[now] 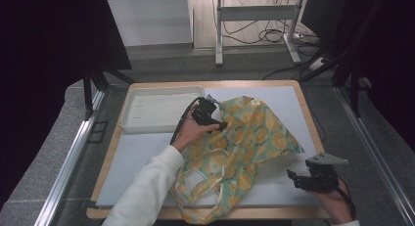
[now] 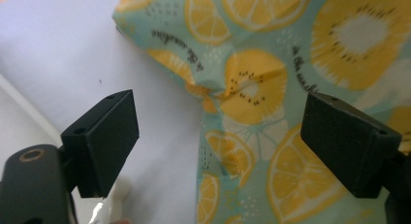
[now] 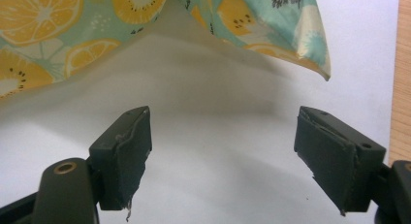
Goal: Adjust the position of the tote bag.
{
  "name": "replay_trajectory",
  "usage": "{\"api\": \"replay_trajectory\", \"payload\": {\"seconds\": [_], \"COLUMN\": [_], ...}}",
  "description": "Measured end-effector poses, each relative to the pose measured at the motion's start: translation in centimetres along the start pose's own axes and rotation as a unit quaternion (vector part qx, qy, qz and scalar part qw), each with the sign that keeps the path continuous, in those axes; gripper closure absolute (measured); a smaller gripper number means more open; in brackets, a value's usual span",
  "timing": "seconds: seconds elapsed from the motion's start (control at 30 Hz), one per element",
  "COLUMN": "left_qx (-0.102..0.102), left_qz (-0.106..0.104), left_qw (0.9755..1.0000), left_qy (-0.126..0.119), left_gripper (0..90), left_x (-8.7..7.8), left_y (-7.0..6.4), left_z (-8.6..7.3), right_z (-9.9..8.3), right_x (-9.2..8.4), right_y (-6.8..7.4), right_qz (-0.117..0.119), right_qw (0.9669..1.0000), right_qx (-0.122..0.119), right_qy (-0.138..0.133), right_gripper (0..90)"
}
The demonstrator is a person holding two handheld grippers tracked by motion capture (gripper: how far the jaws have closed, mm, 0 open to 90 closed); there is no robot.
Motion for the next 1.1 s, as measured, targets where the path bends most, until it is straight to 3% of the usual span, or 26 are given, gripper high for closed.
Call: {"api": "replay_trajectory", "payload": {"seconds": [0.1, 0.2, 0.33, 0.47, 0.63, 0.67, 0.73, 0.77, 0.8, 0.87, 1.1], "left_qx": [0.000, -0.021, -0.017, -0.028, -0.039, -0.041, -0.049, -0.052, -0.053, -0.054, -0.047], "left_qz": [0.013, 0.012, 0.019, 0.020, 0.016, 0.017, 0.013, 0.010, 0.010, 0.010, 0.002], "left_qw": [0.9999, 0.9996, 0.9996, 0.9993, 0.9990, 0.9989, 0.9986, 0.9985, 0.9984, 0.9983, 0.9983], "left_qy": [-0.004, -0.015, -0.014, -0.013, -0.010, -0.013, -0.013, -0.014, -0.015, -0.019, -0.035], "left_gripper": [13.8, 16.9, 19.2, 21.6, 34.3, 46.3, 58.9, 58.9, 72.0, 80.9, 87.7], "left_x": [0.6, 1.3, 2.4, 3.4, 4.4, 4.5, 4.7, 4.8, 4.8, 4.7, 3.1], "left_y": [0.3, 0.9, 1.1, 1.3, 1.6, 1.6, 1.6, 1.6, 1.5, 1.5, 2.0], "left_z": [-0.1, 0.7, 1.3, 1.4, 1.2, 1.3, 1.4, 1.4, 1.5, 1.7, 2.2], "right_z": [-0.1, -0.2, -0.3, -0.3, -0.4, -0.4, -0.4, -0.4, -0.4, -0.4, -0.4], "right_x": [0.1, 0.2, 0.2, 0.2, 0.2, 0.2, 0.2, 0.2, 0.2, 0.2, 0.2], "right_y": [0.0, 0.1, 0.0, -0.1, -0.2, -0.2, -0.2, -0.2, -0.2, -0.2, -0.4], "right_qz": [0.000, -0.001, -0.003, -0.005, -0.007, -0.008, -0.009, -0.009, -0.010, -0.011, -0.013], "right_qw": [1.0000, 1.0000, 1.0000, 1.0000, 0.9999, 0.9999, 0.9999, 0.9999, 0.9999, 0.9999, 0.9998], "right_qx": [-0.001, -0.004, -0.004, -0.004, -0.007, -0.008, -0.009, -0.009, -0.010, -0.010, -0.011], "right_qy": [0.002, 0.006, 0.007, 0.007, 0.007, 0.007, 0.008, 0.008, 0.008, 0.007, 0.007], "right_gripper": [21.4, 21.4, 21.4, 21.4, 21.4, 21.4, 21.4, 21.4, 21.4, 21.4, 21.5]}}
Point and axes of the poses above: each handheld gripper's, and its own axes: x roughly forward along the jaws, z roughly out of its top, y roughly to its left, the point moved 9 cm from there along x, roughly forward along the jaws, and after that the axes turned 11 degrees about -y, right-handed, at the moved point
